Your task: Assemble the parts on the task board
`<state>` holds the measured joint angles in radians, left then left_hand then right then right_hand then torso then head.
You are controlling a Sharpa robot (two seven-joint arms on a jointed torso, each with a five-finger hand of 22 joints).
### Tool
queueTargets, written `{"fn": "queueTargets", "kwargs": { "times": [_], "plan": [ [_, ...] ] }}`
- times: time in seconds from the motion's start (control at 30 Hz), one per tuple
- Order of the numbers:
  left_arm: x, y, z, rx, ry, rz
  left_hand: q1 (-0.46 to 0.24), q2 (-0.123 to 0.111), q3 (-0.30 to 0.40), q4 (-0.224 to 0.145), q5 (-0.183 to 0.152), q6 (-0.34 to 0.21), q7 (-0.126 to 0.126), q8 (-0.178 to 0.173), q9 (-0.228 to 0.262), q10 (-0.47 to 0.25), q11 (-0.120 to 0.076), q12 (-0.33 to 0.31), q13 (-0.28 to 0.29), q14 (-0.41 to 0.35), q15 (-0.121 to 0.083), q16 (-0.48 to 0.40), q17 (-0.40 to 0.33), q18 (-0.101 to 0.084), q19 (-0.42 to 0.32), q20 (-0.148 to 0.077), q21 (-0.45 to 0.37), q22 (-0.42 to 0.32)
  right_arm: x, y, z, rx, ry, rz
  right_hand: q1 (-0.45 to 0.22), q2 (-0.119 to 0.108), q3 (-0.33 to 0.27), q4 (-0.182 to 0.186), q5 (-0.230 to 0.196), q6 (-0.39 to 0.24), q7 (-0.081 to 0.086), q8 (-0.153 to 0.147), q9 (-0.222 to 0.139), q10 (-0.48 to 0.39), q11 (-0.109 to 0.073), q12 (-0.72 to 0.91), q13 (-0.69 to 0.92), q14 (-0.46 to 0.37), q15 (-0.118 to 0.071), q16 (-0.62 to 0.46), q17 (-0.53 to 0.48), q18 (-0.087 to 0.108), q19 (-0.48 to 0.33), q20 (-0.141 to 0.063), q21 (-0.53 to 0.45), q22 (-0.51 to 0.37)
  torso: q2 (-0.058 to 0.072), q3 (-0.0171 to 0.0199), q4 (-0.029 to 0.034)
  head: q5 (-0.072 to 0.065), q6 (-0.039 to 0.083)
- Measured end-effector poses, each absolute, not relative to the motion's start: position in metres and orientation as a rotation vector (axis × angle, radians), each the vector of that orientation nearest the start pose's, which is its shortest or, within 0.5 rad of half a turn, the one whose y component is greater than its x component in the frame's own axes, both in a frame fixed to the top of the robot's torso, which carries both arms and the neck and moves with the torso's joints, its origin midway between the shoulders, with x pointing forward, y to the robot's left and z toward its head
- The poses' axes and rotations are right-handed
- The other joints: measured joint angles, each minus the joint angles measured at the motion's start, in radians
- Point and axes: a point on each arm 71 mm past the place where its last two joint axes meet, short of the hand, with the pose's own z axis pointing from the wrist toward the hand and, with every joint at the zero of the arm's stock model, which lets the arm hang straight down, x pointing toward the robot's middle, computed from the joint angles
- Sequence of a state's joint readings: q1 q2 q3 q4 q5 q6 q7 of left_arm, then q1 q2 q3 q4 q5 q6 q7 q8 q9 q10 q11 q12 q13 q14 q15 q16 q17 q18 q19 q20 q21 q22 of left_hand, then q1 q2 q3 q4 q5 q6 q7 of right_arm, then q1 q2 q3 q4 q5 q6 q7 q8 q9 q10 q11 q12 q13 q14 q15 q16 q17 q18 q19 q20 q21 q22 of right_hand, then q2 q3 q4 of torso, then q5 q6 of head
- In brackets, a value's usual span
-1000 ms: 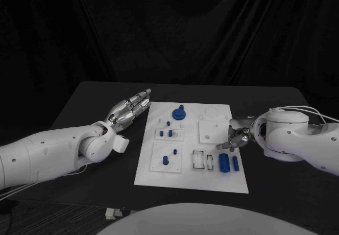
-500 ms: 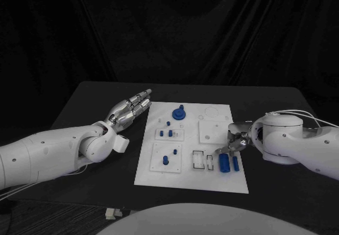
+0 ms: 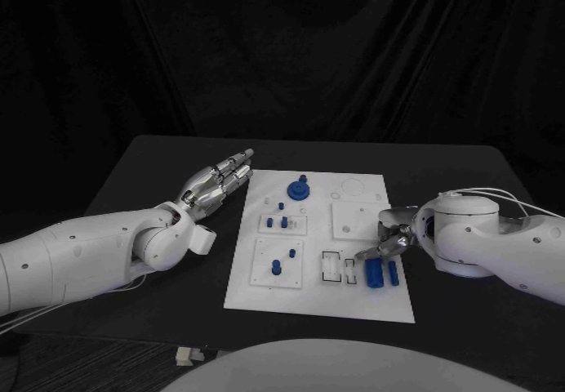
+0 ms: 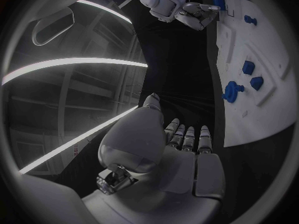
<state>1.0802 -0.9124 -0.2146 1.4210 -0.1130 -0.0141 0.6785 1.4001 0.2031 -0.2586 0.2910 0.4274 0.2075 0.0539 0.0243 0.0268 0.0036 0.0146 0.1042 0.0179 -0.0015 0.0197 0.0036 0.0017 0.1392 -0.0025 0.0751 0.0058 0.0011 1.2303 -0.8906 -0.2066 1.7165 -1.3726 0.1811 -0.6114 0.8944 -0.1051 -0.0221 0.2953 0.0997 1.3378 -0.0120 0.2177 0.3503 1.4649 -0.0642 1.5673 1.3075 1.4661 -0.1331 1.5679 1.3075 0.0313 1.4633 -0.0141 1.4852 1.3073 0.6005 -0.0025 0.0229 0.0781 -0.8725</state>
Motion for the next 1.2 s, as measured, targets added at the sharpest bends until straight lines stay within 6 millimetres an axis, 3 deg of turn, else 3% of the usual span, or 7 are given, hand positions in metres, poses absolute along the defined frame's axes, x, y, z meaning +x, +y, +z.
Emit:
{"fn": "queueTargets", "kwargs": {
  "times": [0.17,0.27,0.3,0.53,0.8,0.87,1.2],
  "plan": [
    [0.4402,0.2630,-0.2785,-0.986,1.522,-1.687,0.004,0.004,0.000,0.000,0.004,0.000,0.000,0.000,0.000,0.000,0.000,0.000,0.000,0.000,0.000,0.000,0.000,0.000,0.002,0.002,0.000,0.000,0.4173,-0.1982,-0.2550,-0.238,2.346,0.159,-0.005,-0.005,0.000,0.000,0.008,0.000,0.000,0.000,0.008,0.000,0.000,0.000,0.000,0.000,0.000,0.000,0.000,0.000,0.000,0.000,-0.005,0.001,0.000,0.0002,0.0000,0.002,0.000],
    [0.4401,0.2635,-0.2787,-0.987,1.522,-1.686,0.009,-0.001,0.000,0.000,0.004,0.004,0.004,0.000,0.000,-0.004,0.004,0.000,0.000,0.001,0.022,0.000,0.000,-0.003,0.000,0.011,0.000,0.000,0.4170,-0.1973,-0.2573,-0.239,2.351,0.159,-0.005,-0.006,0.000,0.000,0.020,0.000,0.000,0.000,0.015,0.000,0.000,0.000,0.000,0.000,0.000,0.000,0.000,0.000,0.000,0.000,-0.011,0.001,0.000,0.0002,0.0000,0.003,0.000],
    [0.4400,0.2636,-0.2787,-0.987,1.522,-1.686,0.009,-0.001,0.000,0.000,0.004,0.004,0.004,0.000,0.000,-0.004,0.004,0.000,0.000,0.002,0.023,0.000,-0.001,-0.017,0.000,0.011,0.000,0.000,0.4168,-0.1970,-0.2579,-0.239,2.352,0.160,-0.003,-0.008,0.000,0.000,0.022,0.000,0.000,-0.001,0.016,0.000,0.000,0.000,0.000,0.000,0.000,0.000,0.000,0.000,0.000,0.000,-0.011,0.001,0.000,0.0002,0.0000,0.003,0.000],
    [0.4396,0.2639,-0.2793,-0.989,1.523,-1.685,0.009,-0.001,0.003,-0.003,0.004,0.004,0.004,0.000,0.001,0.000,0.007,0.000,0.000,0.002,0.023,0.000,-0.001,-0.016,0.000,0.011,0.000,0.000,0.4158,-0.1940,-0.2616,-0.245,2.360,0.162,0.014,-0.024,0.000,0.000,0.070,-0.019,0.007,-0.011,0.040,0.000,0.000,0.000,0.000,0.000,0.000,0.000,0.000,0.000,0.000,0.000,-0.022,0.001,0.000,0.0001,0.0006,0.003,0.000],
    [0.4394,0.2642,-0.2800,-0.990,1.524,-1.685,0.013,0.003,0.003,-0.003,0.008,0.007,0.007,0.000,0.001,0.000,0.014,0.000,0.000,0.002,0.023,0.000,-0.001,-0.016,0.004,0.014,0.000,0.000,0.4155,-0.1929,-0.2625,-0.249,2.363,0.163,0.059,-0.005,0.003,-0.003,0.187,-0.069,0.012,-0.015,0.101,0.000,0.000,0.000,0.000,0.000,0.000,0.000,0.000,0.000,0.000,0.000,-0.050,0.001,0.000,0.0003,0.0010,0.001,0.000],
    [0.4393,0.2642,-0.2801,-0.990,1.524,-1.685,0.015,0.001,0.003,-0.003,0.008,0.006,0.008,0.000,0.001,0.000,0.014,0.000,0.000,0.002,0.023,0.000,-0.001,-0.016,0.004,0.014,0.000,0.000,0.4155,-0.1927,-0.2626,-0.249,2.363,0.163,0.061,-0.003,0.003,-0.003,0.199,-0.073,0.012,-0.015,0.109,0.000,0.000,0.000,0.000,0.000,0.000,0.000,0.000,0.000,0.000,0.000,-0.056,0.001,0.000,0.0004,0.0010,0.001,0.000],
    [0.4390,0.2642,-0.2806,-0.992,1.525,-1.685,0.017,-0.001,0.006,-0.006,0.017,0.007,0.014,0.000,0.001,-0.004,0.018,0.000,0.000,0.002,0.023,0.000,-0.001,-0.016,0.004,0.014,0.000,0.000,0.4152,-0.1937,-0.2625,-0.209,2.366,0.184,0.137,0.017,0.020,-0.020,0.403,-0.109,0.010,-0.008,0.200,0.000,0.001,0.000,0.000,0.000,0.011,-0.009,0.000,0.000,0.000,0.000,-0.081,0.000,0.000,0.0003,0.0004,0.002,0.000]
  ]
}}
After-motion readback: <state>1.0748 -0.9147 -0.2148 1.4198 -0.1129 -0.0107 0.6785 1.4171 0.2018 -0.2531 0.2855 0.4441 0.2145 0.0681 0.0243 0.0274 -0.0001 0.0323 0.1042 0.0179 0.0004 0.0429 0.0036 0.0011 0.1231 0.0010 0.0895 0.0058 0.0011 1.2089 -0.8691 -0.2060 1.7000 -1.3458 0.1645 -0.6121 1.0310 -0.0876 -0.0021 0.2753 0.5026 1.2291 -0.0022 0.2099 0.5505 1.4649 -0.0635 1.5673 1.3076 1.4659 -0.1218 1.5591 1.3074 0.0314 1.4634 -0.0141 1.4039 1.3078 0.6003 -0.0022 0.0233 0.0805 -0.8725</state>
